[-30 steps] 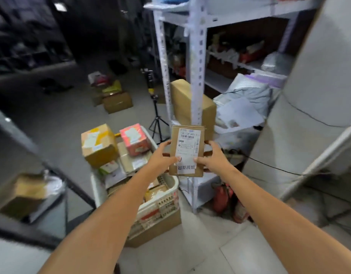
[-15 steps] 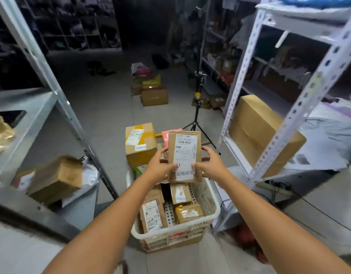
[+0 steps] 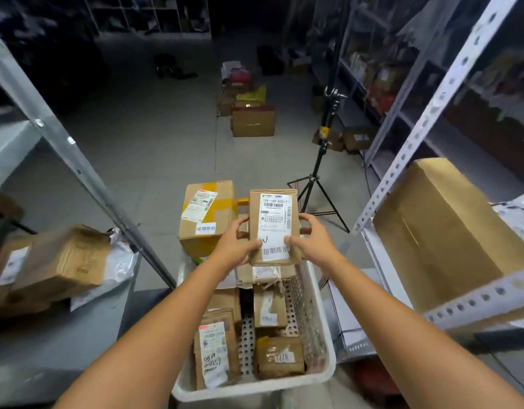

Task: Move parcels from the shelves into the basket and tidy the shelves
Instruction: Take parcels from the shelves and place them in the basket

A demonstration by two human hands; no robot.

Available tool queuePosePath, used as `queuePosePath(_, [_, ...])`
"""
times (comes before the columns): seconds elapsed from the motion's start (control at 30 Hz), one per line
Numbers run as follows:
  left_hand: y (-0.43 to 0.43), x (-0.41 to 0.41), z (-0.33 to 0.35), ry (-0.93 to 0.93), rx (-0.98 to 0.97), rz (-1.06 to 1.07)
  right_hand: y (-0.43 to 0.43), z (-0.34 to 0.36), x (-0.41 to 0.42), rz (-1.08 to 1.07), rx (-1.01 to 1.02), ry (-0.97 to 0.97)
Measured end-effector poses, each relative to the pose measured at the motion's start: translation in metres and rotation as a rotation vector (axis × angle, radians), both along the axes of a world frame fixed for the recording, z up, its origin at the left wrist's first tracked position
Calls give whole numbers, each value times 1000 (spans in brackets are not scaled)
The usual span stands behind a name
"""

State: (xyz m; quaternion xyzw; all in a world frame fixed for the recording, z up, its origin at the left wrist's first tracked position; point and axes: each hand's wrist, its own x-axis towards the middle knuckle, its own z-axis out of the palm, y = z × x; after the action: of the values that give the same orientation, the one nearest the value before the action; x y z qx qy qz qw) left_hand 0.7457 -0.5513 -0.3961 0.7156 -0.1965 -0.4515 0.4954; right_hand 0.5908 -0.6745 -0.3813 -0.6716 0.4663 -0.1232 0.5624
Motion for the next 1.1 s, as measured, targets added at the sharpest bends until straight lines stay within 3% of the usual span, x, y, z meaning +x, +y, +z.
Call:
queuePosePath(0.53, [-136, 58, -83, 28, 73, 68, -127, -78, 71, 14, -64, 99])
queuePosePath(1.1, [-157, 70, -110, 76, 157, 9, -153, -110, 87, 28, -24, 200])
